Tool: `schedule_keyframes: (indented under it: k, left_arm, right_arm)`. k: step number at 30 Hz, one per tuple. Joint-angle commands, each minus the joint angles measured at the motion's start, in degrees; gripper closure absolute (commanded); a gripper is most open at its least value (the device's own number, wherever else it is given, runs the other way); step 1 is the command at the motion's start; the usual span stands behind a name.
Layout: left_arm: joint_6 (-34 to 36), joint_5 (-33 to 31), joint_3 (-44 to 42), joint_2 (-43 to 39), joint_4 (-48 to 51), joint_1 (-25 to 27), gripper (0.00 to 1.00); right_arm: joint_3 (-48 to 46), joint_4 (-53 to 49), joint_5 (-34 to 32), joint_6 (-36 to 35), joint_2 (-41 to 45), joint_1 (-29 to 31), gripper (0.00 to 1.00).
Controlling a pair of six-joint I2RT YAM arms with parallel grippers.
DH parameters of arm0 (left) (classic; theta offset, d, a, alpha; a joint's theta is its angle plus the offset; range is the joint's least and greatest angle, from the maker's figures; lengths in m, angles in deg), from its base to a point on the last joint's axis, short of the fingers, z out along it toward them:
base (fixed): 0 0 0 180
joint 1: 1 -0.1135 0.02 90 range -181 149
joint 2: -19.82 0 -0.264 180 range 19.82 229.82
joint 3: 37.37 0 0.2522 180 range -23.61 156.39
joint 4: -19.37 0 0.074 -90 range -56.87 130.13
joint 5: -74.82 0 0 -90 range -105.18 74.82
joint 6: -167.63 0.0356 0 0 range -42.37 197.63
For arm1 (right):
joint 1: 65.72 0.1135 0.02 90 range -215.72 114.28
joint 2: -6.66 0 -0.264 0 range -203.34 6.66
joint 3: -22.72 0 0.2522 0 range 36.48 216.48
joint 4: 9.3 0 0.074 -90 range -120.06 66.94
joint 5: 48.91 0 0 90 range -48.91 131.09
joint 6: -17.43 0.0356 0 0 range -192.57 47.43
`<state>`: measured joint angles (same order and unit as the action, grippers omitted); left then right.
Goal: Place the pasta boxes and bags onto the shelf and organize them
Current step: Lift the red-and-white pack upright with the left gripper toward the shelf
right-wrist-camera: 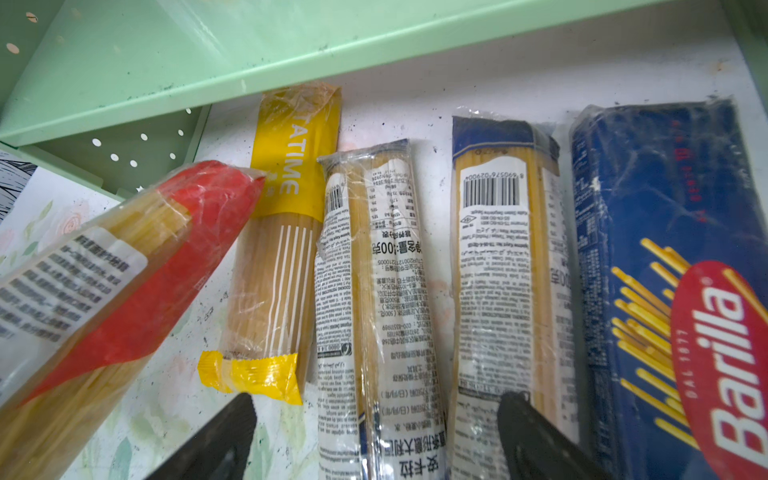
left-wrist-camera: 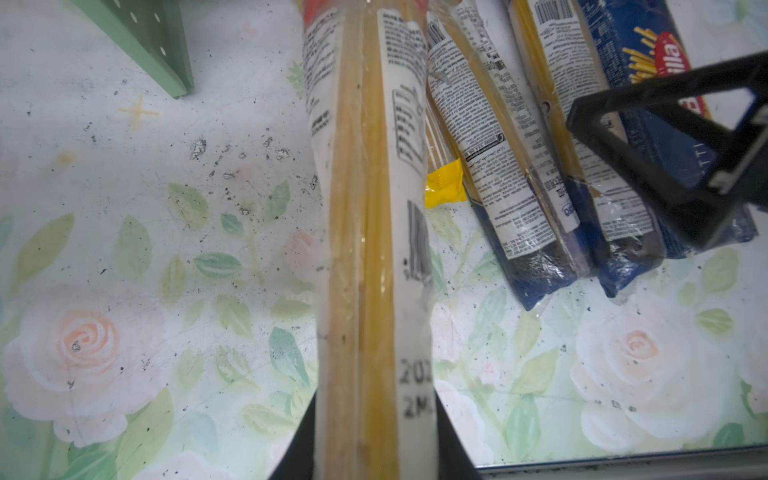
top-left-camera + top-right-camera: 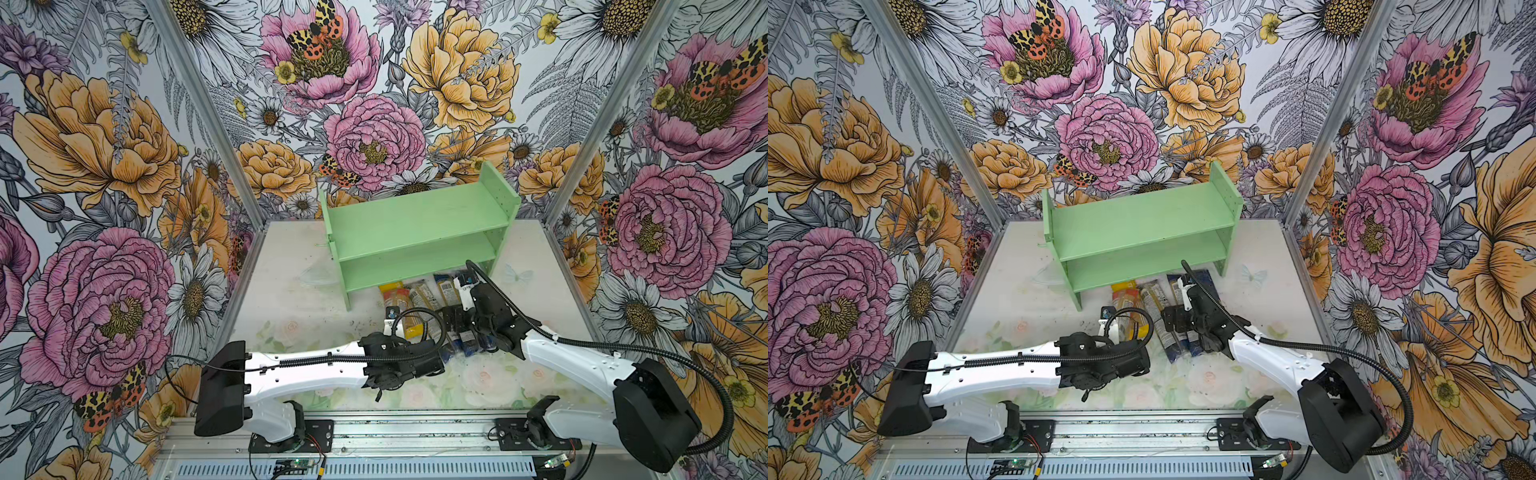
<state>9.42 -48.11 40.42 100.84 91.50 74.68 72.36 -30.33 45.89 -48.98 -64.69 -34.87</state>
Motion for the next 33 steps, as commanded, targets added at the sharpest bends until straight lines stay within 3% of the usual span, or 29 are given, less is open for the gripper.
schedule_keyframes:
  k: [1,22,33]
  left_arm:
    - [1.82,-2.98,3.02,-3.28,0.08,2.05,1.0]
    - [9.22,-8.67,14.05,-7.12,0.26,7.49,1.0]
    - [14.85,-11.81,17.62,-11.35,0.43,7.69,1.0]
  right_arm:
    - [1.44,-0.77,-0.48,-1.24,-0.42,-0.76,0.07]
    - [1.56,-2.03,0.83,-2.15,-1.92,-2.64,0.07]
    - [1.06,-2.91,1.06,-2.67,-1.06,-2.81,0.07]
